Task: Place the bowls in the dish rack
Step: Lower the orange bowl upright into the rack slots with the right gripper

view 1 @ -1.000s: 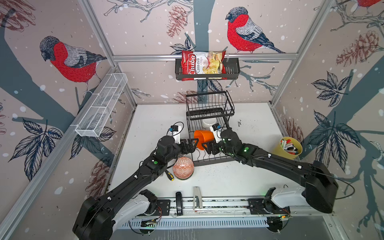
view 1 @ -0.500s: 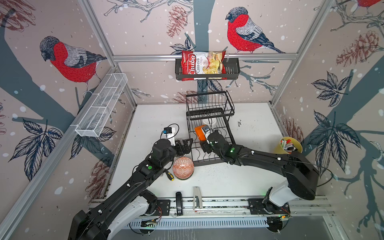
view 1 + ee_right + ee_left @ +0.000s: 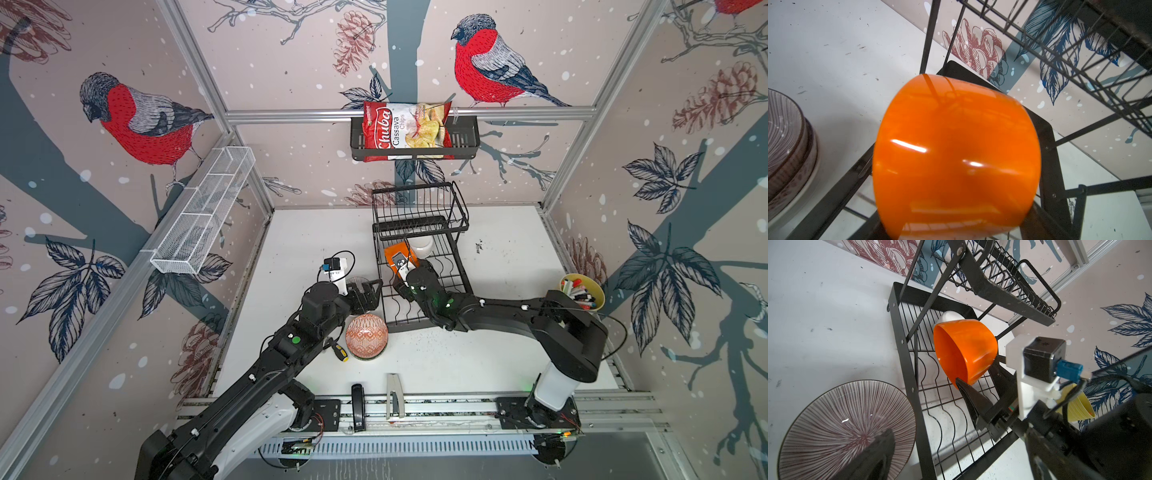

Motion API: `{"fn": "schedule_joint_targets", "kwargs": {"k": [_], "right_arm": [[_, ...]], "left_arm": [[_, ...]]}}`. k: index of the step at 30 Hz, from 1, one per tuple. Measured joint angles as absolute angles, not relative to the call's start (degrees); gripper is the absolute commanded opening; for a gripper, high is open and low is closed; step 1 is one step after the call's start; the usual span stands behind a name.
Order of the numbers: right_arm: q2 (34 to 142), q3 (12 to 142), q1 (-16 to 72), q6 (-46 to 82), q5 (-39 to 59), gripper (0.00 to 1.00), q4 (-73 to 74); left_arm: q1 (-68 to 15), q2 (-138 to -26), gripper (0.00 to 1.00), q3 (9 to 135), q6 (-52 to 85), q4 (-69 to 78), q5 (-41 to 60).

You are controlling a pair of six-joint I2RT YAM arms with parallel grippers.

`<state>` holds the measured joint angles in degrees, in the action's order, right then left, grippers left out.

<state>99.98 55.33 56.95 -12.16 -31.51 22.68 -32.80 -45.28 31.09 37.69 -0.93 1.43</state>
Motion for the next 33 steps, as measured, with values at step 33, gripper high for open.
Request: {"fn": "schedule_joint_targets", "kwargs": {"k": [33], "right_arm": [[113.5, 63.8, 50.9, -22.8, -37.8, 0.79, 32.8]], "left_arm": [[-32.7, -44.7, 0.97, 30.8, 37.7, -3.6, 1.0]]}}
